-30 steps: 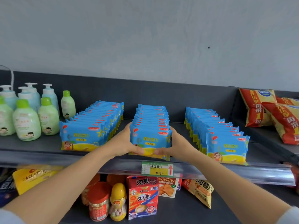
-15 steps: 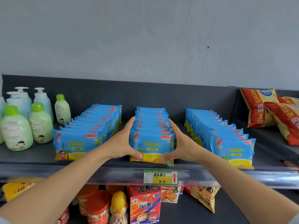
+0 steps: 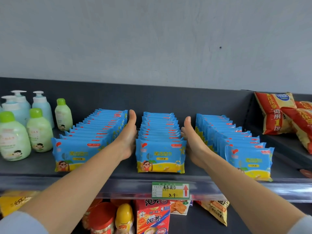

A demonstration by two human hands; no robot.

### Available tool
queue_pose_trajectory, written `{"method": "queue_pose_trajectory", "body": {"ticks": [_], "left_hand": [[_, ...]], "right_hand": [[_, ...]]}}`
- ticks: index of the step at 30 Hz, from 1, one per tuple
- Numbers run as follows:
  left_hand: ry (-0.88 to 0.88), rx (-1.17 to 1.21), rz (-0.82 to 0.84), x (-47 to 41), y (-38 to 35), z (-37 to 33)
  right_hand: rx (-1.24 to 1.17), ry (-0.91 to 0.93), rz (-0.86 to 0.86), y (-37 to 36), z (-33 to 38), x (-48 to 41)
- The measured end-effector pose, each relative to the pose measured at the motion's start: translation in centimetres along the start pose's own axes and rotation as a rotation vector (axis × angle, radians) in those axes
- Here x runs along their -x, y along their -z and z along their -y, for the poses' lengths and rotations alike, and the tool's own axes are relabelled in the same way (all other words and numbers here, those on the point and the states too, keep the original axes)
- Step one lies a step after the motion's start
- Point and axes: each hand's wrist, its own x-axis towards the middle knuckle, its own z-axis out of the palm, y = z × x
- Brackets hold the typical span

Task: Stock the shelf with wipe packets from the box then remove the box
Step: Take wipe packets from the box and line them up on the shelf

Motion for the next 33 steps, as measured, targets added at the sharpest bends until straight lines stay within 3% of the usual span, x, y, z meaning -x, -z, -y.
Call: {"method": "queue_pose_trajectory", "body": {"ticks": [4,8,12,17,21,28,33], "left_hand": [[0.057,0.063,0.065,-1.1,-0.1,0.3],[0.079,0.058,0.102,-1.6,0.0,-0.2],[0.062,0.013,-0.007,-2.9,-0.4,-1.1],[0.112,0.034,0.037,-4.6,-0.6,-1.4],[0.076,0.027,-0.141,-6.3,-0.4,-1.6],[0.169,0.043,-0.069,-8.5,-0.3,-2.0],[0.133,0.043,-0.190,-9.6,-0.1,-2.0]], "right_hand": [[-0.140,-0.080,0.043,-0.4,-0.7,-1.2],[-0.180,-0.071,-0.034,0.3,-0.7,-2.9],[-0.186,-0.139,-0.051,0.2,0.2,-4.3],[-0.088,-0.144,-0.126,0.4,0.5,-5.5],[-0.058,-0.160,-0.193,0.6,0.9,-7.1],[-0.155,-0.207,-0.120,0.3,1.6,-9.2],[-0.126,-0.176,-0.191,0.9,0.9,-10.5]]}}
